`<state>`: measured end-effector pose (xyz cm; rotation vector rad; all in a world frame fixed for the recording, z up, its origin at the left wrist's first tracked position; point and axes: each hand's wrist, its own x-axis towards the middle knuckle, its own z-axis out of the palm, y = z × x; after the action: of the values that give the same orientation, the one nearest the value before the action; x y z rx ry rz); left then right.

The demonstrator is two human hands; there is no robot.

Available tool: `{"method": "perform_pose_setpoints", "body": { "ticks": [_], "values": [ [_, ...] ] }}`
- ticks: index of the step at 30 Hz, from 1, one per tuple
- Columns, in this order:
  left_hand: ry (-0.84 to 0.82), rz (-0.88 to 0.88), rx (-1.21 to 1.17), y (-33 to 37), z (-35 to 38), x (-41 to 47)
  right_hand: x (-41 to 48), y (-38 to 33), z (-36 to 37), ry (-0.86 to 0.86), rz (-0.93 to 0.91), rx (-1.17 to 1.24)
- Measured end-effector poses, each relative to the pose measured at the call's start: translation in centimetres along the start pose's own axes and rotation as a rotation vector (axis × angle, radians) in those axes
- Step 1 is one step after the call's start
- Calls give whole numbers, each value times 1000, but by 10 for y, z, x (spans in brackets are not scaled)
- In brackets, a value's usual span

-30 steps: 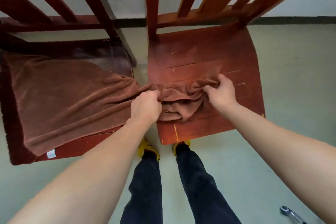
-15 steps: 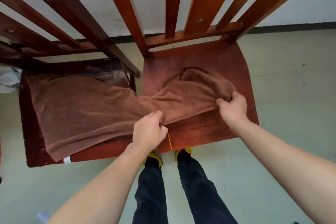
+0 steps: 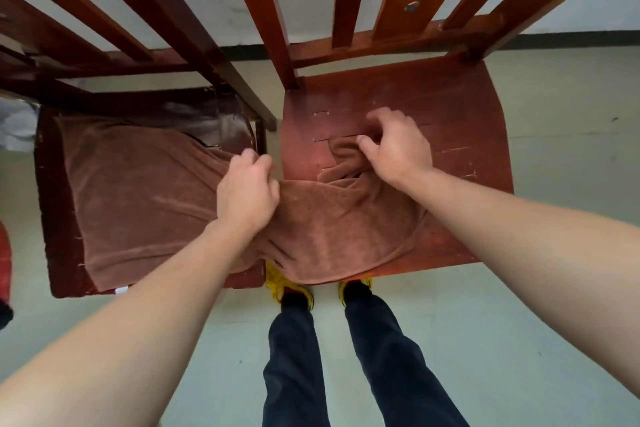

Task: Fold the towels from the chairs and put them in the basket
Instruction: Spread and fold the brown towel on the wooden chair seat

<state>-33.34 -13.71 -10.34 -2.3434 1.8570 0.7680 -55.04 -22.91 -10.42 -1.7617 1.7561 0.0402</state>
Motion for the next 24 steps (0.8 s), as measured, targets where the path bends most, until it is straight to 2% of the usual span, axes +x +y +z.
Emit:
{"method": "perform_pose_setpoints", "body": {
  "ticks": [3,4,6,8,11,14,17,19,22,24],
  "values": [
    [-51,-55,70,-15,-6,31,17,-25,15,-209,42,-54],
    [-79,-68,83,-19,-6,37,19,-26,17,-222,70,-78],
    [-118,-75,107,-25,-5,45,18,-19,13,-102,110,-24],
    [-154,-75,143,-27,-5,48,21,-4,1,110,171,136],
    [-195,-51,218,-24,-4,48,39,29,-29,339,373,382],
    [-36,-79,92,-19,-11,53,59,58,-54,413,518,511],
    [187,-198,-112,-6,-30,75,73,70,-66,442,559,489],
    [271,-242,-195,2,-42,94,79,73,-67,450,571,487],
    [264,-262,-258,6,-49,111,75,73,-58,394,540,402],
    [218,-241,-280,6,-47,109,59,67,-50,349,433,206]
  ]
}}
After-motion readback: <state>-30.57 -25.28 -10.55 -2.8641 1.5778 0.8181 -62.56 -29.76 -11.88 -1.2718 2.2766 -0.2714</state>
